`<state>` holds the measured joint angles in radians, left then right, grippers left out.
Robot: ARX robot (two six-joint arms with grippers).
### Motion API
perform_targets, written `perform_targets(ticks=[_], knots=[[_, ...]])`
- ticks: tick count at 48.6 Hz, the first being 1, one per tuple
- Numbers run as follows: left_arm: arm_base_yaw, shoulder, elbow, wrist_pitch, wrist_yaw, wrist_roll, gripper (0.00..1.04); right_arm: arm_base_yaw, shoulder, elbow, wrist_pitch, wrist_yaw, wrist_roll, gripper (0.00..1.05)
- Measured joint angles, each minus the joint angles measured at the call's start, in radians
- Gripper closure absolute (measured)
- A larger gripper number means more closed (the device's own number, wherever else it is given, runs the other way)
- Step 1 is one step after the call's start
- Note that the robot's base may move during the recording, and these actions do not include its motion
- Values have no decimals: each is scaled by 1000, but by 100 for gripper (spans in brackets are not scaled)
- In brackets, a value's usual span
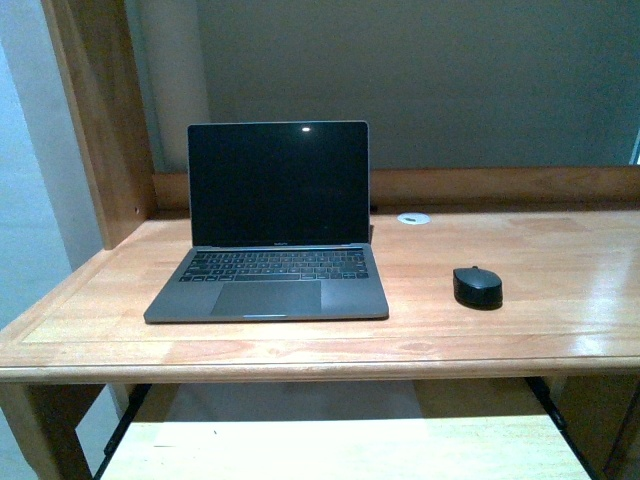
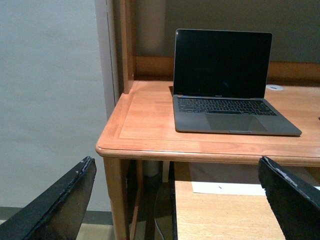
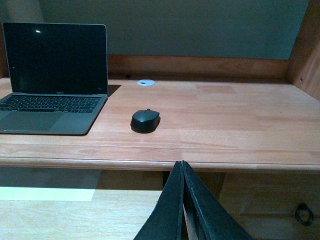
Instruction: Place mouse
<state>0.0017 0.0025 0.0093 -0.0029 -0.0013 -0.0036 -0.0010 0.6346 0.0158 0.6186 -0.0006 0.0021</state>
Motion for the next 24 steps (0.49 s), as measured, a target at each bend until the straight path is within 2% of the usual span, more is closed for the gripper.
perform_targets(ticks=[7,24], knots=[[0,0,0,0,0,0,7,0,-129,0,-120,0,0,103],[0,0,0,0,0,0,7,0,-297,0,-278,0,0,103]])
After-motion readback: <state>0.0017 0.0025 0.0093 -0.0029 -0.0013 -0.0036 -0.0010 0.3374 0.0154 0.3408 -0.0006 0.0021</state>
